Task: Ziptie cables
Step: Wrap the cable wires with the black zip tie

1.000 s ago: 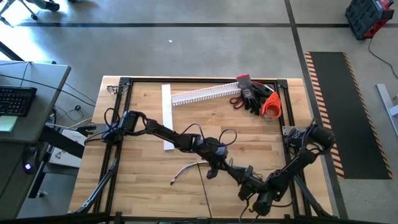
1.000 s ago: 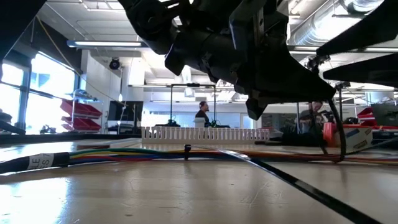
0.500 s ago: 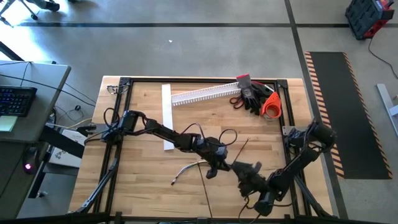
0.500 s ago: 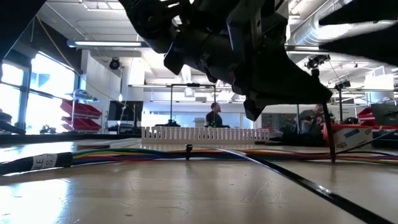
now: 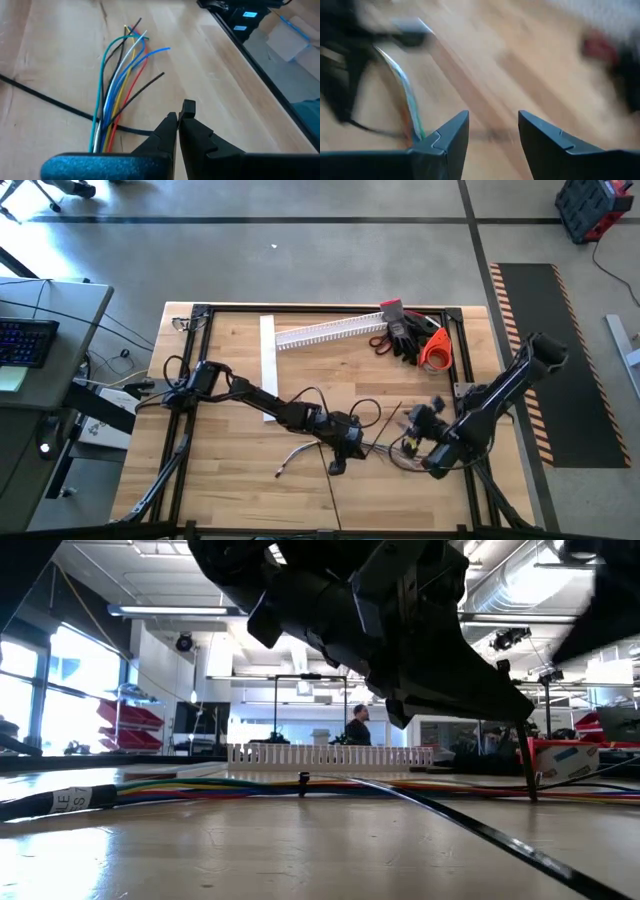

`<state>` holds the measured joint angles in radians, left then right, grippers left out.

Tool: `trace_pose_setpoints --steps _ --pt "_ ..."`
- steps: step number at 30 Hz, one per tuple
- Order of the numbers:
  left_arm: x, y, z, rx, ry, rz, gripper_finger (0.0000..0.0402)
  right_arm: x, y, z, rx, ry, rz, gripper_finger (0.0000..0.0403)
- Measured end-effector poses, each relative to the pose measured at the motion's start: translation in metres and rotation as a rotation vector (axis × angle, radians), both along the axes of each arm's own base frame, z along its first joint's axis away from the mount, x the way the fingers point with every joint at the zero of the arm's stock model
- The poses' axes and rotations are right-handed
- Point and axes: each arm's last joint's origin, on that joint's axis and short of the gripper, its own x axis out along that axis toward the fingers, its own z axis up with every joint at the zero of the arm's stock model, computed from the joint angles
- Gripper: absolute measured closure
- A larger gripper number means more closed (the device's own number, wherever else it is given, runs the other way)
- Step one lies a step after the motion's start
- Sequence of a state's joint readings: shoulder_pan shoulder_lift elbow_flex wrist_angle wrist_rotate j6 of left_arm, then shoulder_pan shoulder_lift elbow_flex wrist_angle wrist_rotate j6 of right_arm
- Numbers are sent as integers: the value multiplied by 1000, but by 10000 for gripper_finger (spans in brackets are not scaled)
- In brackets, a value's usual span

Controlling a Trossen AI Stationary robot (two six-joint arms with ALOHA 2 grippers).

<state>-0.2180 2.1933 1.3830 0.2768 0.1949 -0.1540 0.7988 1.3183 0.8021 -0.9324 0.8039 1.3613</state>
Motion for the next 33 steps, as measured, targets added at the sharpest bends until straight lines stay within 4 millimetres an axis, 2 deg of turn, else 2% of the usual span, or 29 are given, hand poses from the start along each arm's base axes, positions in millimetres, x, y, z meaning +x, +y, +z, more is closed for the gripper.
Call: trace_pose_setpoints --steps 3,6,12,15,22,33 --pt "0 -2 0 13 -9 18 401 -10 -6 -17 108 60 -109 242" --pt "-1 -5 0 36 -17 21 401 -14 -10 -45 212 60 -161 229" --pt "-1 -7 0 46 -22 13 402 -14 -32 -91 363 -94 -230 184" --pt "-1 -7 0 46 -23 12 402 -15 -45 -104 396 -178 -280 168" --pt "-1 -7 1 46 -28 15 401 -19 -62 -118 415 -321 -336 170" --pt "-1 -7 1 49 -29 20 401 -17 -70 -121 348 -326 -267 232"
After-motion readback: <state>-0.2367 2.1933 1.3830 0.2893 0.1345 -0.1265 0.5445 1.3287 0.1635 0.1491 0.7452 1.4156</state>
